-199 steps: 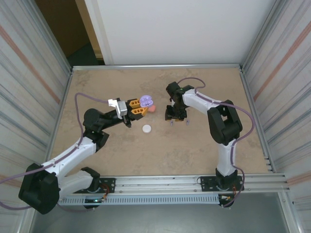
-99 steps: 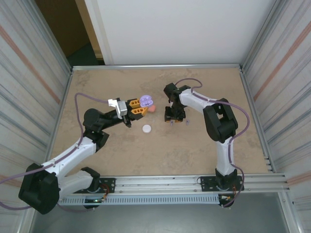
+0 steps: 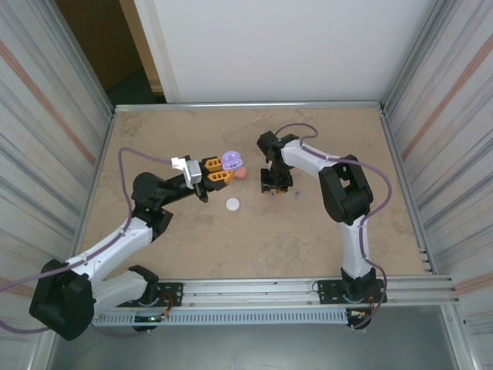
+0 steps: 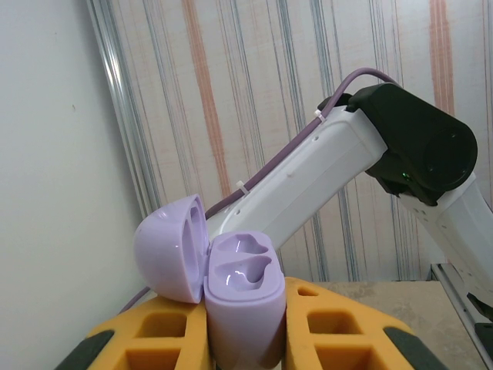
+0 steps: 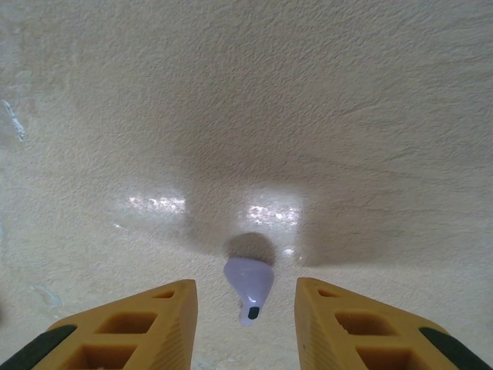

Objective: Insert wireless bluetooth earbuds into charging case

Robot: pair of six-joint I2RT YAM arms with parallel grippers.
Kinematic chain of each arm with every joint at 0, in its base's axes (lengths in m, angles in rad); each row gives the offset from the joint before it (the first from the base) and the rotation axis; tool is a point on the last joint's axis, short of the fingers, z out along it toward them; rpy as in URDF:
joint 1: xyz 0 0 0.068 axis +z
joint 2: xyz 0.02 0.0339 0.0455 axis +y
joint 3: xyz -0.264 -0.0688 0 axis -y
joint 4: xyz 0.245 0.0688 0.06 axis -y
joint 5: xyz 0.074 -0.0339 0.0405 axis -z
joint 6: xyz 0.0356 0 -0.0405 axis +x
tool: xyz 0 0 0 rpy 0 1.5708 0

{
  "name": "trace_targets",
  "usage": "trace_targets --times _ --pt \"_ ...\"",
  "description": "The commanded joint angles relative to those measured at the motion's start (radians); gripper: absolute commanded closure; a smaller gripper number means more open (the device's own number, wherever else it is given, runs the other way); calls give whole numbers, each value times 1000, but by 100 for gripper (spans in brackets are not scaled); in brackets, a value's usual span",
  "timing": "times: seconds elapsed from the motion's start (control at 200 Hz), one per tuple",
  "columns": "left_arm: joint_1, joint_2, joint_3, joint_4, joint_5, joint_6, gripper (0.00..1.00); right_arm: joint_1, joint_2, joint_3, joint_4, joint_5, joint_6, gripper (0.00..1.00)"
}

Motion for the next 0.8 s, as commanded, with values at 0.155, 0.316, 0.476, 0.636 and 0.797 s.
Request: trace_targets --times 0.155,0.316,0.476,0.636,0.797 --pt "10 -27 -8 10 -3 22 100 11 44 52 -49 36 10 67" --pt "9 -29 -8 4 -3 24 100 14 53 54 -51 40 8 68" --pt "9 -28 -7 0 -3 26 100 14 62 56 -49 34 7 69" --pt "9 -27 -5 -1 -3 28 100 18 70 61 -54 29 5 72" --pt "10 -26 -7 -3 -5 28 100 18 76 62 -53 26 6 73"
